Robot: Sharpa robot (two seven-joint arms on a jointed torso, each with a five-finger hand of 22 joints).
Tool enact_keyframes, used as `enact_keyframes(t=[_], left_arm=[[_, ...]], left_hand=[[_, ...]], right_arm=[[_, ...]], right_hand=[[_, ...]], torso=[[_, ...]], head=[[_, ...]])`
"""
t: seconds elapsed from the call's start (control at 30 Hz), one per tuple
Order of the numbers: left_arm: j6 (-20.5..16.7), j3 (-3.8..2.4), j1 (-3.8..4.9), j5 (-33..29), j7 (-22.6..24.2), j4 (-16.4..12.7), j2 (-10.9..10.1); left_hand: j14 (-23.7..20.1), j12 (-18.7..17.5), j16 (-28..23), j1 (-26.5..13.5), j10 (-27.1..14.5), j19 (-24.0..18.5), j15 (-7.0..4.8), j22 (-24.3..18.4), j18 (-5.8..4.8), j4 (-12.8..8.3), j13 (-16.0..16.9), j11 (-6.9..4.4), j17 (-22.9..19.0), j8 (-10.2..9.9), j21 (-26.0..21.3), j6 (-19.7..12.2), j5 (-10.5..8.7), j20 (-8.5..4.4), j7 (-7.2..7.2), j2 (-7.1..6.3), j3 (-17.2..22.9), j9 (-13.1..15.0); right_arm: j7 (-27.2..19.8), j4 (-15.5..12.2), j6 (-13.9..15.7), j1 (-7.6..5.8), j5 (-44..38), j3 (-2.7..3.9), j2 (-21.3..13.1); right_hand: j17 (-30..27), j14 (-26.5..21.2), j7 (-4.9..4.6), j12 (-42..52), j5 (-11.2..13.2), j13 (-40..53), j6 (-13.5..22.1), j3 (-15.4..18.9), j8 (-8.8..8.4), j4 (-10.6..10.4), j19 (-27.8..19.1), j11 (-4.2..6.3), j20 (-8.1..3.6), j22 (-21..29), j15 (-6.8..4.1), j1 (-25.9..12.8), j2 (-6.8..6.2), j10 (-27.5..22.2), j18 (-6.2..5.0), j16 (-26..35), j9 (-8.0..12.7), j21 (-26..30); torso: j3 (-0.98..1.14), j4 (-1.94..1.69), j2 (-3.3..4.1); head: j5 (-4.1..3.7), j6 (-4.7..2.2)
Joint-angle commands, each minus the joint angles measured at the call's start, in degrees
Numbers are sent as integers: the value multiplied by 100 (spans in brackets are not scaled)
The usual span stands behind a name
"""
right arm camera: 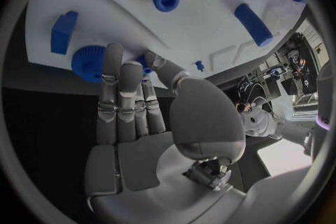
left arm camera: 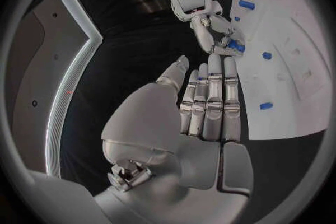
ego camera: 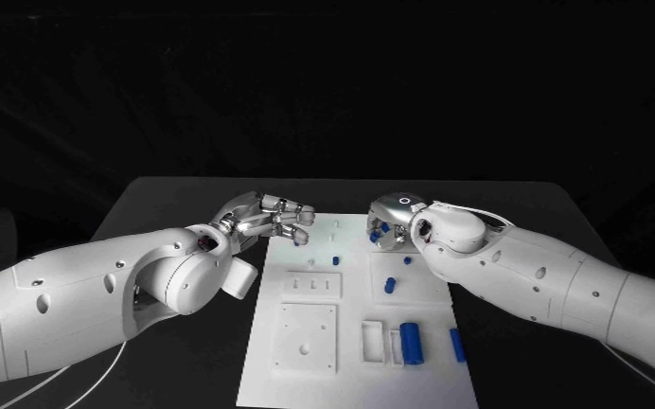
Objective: Assemble the parts on the task board
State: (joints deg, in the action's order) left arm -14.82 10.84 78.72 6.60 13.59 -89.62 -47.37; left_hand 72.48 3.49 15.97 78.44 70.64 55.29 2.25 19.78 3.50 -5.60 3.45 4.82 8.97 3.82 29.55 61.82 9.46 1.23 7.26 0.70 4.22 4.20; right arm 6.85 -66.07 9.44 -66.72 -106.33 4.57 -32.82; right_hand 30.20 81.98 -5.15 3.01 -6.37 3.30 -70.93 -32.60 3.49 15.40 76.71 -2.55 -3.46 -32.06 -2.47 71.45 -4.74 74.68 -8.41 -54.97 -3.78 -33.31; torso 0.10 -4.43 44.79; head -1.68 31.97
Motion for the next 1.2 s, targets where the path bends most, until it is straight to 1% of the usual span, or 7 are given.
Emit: enact_keyframes(t=[0.03, 0.17, 0.5, 0.83, 0.97, 1.13, 1.2], left_arm=[[95, -6, 11, 22, 12, -7, 3], [98, -6, 11, 23, 8, -5, 5], [58, -6, 21, 24, 7, 35, 1], [27, -7, 44, 24, 4, 53, 22], [23, -7, 54, 24, 2, 55, 34], [21, -7, 67, 24, 1, 58, 51], [23, -7, 71, 24, 0, 58, 58]], left_hand=[[36, -13, -22, -30, -47, 46, 9, -5, -25, 21, -1, 8, 5, 6, -20, -32, -33, 3, -12, -10, -2, -7], [34, -12, -23, -13, -51, 58, 9, -20, -25, 28, -1, 9, 11, 8, -35, -33, -39, 3, -11, -13, -13, -6], [35, -13, -23, -5, -54, 62, 9, -23, -25, 26, -2, 10, 13, 5, -39, -39, -38, 2, -9, -18, -19, -7], [31, -14, -27, -7, -65, 65, 11, -29, -25, 30, -2, 15, 14, 7, -45, -45, -41, 4, -6, -22, -26, -6], [31, -14, -27, -7, -65, 65, 11, -29, -25, 30, -2, 15, 14, 7, -45, -45, -41, 4, -6, -22, -26, -6], [33, -13, -27, -5, -69, 70, 11, -33, -24, 30, -2, 16, 15, 5, -48, -54, -37, 4, -5, -26, -32, -7], [33, -13, -27, -5, -69, 70, 11, -33, -24, 30, -2, 16, 15, 5, -48, -54, -37, 4, -5, -26, -32, -7]], right_arm=[[51, -32, 306, 42, -103, -25, 1], [141, -111, 535, 44, -93, -24, -10], [453, -241, 961, 36, -85, -12, 63], [719, -137, 1239, -21, -181, -7, 331], [762, -44, 1279, -43, -210, -7, 461], [788, 113, 1304, -55, -262, -7, 624], [793, 181, 1314, -57, -277, -7, 689]], right_hand=[[11, -2, 26, 30, -14, 16, -102, -53, 21, -17, 1, 66, -58, -26, -60, 33, 74, 151, 52, -29, -52, -33], [18, 3, 46, 32, -13, 17, -173, -99, 18, -11, 9, 90, -112, -75, -95, 38, 37, 220, 110, -9, -44, -20], [38, 7, 54, 32, 151, 15, -210, -160, 15, -5, 22, 96, -139, -162, -115, 63, 21, 236, 135, 7, -27, 24], [47, 8, 54, 32, 269, 15, -214, -221, 16, -20, 33, 93, -145, -233, -120, 86, 0, 227, 144, 26, -24, 70], [47, 8, 54, 32, 269, 15, -214, -221, 16, -20, 33, 93, -145, -233, -120, 86, 0, 227, 144, 26, -24, 70], [50, 10, 54, 31, 272, 14, -218, -230, 15, -24, 37, 92, -146, -254, -120, 88, -6, 226, 147, 27, -23, 82], [50, 10, 54, 31, 272, 14, -218, -230, 15, -24, 37, 92, -146, -254, -120, 88, -6, 226, 147, 27, -23, 82]], torso=[[2, 0, 17], [-2, -5, 23], [-6, -11, 45], [1, -20, 63], [-7, -28, 73], [-3, -32, 81], [9, -27, 82]], head=[[8, -27], [27, -59], [75, -148], [133, -209], [146, -229], [176, -228], [183, -228]])
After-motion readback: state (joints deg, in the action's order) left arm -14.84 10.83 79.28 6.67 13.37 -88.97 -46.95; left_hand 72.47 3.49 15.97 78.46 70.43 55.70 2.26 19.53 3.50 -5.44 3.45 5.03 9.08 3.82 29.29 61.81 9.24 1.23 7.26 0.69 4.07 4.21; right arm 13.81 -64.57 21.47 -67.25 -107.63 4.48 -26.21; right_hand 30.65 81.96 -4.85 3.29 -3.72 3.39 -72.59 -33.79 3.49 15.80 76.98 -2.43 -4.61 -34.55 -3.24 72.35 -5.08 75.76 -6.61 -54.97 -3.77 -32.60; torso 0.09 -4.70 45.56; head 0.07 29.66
